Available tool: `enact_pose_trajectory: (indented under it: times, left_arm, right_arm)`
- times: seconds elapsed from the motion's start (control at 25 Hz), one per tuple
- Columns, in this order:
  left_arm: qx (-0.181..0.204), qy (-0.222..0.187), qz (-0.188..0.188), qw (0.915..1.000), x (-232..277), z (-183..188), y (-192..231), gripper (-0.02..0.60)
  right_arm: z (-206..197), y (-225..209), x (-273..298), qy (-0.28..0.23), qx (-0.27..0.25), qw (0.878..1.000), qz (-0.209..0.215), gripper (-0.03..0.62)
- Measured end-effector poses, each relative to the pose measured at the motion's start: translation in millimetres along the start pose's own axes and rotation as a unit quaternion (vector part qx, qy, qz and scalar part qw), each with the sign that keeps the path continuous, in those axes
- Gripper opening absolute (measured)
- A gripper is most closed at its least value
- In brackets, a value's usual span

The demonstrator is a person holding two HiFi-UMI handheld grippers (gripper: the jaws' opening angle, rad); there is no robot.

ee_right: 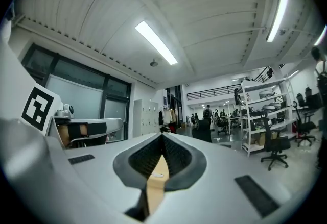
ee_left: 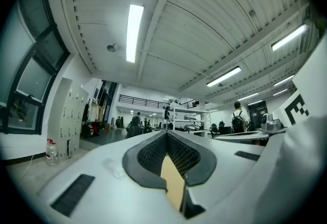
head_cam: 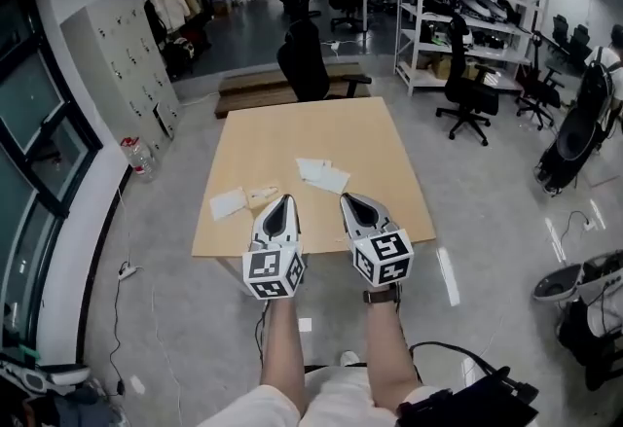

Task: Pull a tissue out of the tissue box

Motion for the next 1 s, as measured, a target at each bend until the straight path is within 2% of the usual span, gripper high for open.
enact_pose_trajectory:
  times: [0.24,0.36,0.52,0.72,0.88,1.0]
  left_arm:
    - [0.008,0.022,0.052,0.9984,33.1,-13.8,43.0,0.002]
    - [0.012,0.021,0.064,0.9976,51.3,-11.2,61.9,0.002]
    - [0.008,0.013,0.068,0.9976,81.4,-4.3,107.9,0.002]
    - [0.017,0.001,0.070,0.9974,127.2,19.4,192.9,0.002]
    - [0.022,-0.004,0.059,0.9980,165.7,42.9,252.7,0.002]
    - [0.028,0.007,0.048,0.9984,188.8,46.4,292.8,0.002]
  right_arm:
    - [-21.7,-5.8,58.4,0.015,0.004,0.999,0.048,0.002]
    - [-23.2,-12.1,88.9,0.015,0.008,0.998,0.061,0.002]
    - [-29.1,-6.8,146.5,0.016,0.002,0.997,0.073,0.002]
    - [-23.2,4.7,242.5,0.013,-0.017,0.997,0.076,0.002]
    - [-2.8,3.0,313.1,0.001,-0.031,0.997,0.070,0.002]
    - [-5.0,2.7,359.1,0.004,-0.029,0.998,0.059,0.002]
Point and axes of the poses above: the fingertips, and each gripper's own axes: x forward along the fingers, y to its left, z out of its top, the point moved 2 cm from there along -x, backward along the fingers, and after that the axes turned 13 degrees about -x, right-handed, at the moved point
